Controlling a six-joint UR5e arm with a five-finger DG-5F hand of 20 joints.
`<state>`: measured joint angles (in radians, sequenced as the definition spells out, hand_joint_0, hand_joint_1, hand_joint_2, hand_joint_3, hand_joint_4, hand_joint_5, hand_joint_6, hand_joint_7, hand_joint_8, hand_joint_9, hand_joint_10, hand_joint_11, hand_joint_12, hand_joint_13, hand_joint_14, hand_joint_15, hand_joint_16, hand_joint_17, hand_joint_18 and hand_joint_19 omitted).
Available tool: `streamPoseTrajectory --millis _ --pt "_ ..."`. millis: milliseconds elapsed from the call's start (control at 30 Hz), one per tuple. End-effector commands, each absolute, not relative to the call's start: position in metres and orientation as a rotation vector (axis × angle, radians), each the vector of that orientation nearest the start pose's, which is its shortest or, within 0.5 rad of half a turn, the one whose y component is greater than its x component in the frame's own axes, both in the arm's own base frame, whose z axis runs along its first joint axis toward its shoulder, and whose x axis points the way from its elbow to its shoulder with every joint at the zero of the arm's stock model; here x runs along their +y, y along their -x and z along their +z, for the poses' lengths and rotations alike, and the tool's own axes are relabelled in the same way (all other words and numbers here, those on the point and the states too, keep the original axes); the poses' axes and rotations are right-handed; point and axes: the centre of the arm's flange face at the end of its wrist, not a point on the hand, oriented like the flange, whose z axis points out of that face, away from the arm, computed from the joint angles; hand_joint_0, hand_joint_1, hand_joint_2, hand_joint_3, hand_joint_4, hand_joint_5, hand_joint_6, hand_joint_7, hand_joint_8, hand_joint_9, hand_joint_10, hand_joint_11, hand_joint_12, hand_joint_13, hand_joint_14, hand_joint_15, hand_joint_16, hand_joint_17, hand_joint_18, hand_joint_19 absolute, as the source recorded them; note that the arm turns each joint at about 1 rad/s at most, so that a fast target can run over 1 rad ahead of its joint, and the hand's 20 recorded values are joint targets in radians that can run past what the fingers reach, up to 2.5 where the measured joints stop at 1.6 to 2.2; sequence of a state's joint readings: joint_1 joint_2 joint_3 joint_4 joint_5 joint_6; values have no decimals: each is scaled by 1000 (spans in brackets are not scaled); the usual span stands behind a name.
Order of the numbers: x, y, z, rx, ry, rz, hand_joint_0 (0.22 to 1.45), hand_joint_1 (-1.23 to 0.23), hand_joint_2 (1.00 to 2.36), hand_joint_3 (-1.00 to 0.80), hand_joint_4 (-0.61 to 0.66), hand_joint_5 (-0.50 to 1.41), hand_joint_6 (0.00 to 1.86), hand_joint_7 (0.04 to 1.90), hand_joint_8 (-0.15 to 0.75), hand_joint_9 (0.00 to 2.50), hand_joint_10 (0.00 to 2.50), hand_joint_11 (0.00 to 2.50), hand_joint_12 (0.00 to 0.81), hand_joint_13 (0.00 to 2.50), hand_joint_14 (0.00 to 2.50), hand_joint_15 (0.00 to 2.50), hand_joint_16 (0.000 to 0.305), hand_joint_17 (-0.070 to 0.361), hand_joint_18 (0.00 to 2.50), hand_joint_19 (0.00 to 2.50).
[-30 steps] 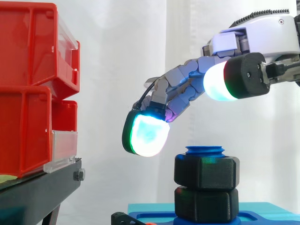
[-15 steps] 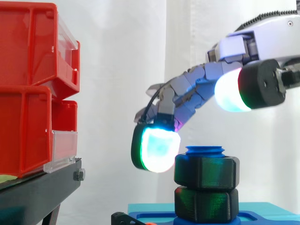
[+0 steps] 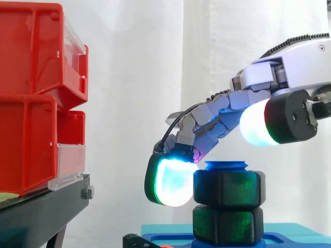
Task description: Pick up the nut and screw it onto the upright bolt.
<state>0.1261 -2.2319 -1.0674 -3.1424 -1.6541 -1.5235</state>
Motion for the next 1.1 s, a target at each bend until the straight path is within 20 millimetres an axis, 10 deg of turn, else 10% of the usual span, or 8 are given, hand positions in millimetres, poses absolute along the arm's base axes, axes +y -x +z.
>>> streamPoseTrajectory --millis 0,1067 --pt "-34 -741 322 1726 126 199 499 -78 1000 -500 248 -81 504 911 226 435 0 0 286 47 0 0 34 77 0 0" --pt "-68 -738 321 1729 124 138 516 -169 1000 -500 194 -16 502 1369 262 615 0 0 257 232 0 0 27 60 0 0"
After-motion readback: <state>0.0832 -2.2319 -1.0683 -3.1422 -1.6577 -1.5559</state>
